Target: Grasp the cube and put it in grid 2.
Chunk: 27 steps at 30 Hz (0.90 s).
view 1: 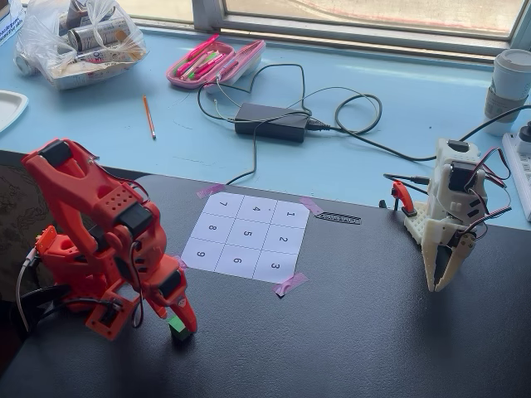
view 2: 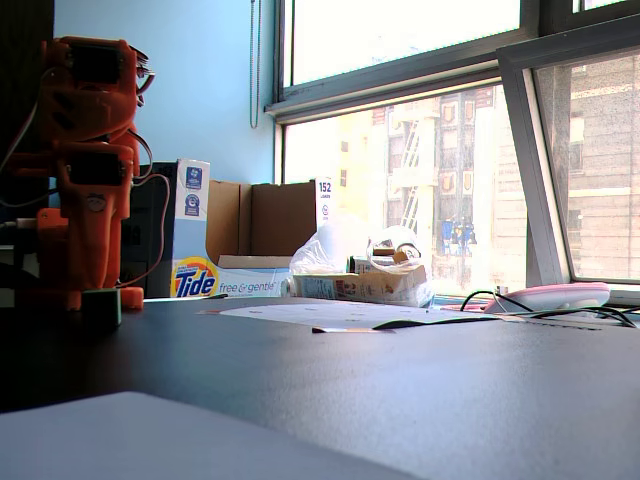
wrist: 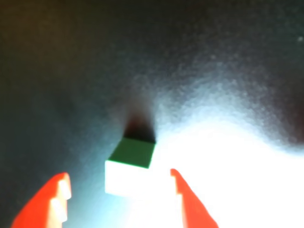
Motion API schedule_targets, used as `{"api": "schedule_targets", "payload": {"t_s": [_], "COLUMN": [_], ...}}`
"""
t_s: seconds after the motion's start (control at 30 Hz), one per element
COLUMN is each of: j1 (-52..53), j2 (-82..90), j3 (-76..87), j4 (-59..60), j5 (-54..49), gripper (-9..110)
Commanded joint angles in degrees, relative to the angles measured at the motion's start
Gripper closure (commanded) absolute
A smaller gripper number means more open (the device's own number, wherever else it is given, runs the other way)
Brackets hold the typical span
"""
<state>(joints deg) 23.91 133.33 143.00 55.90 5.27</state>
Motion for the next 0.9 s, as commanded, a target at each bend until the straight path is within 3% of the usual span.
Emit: {"api": "schedule_targets", "payload": {"t_s": [0.0, 0.23, 0.33, 0.6, 0.87], "j1": [0.0, 0.6, 0.5, -0.4, -5.6], "j2": [-0.4, -1.8, -2.1, -1.4, -3.6], "j3": [0.4, 1.9, 2.2, 0.7, -15.8], "j4": [-1.3, -4.7, -6.0, -4.9, 4.6], "j5": [-0.2, -1.0, -2.0, -2.2, -3.6], "gripper": [70, 79, 101, 101, 101]}}
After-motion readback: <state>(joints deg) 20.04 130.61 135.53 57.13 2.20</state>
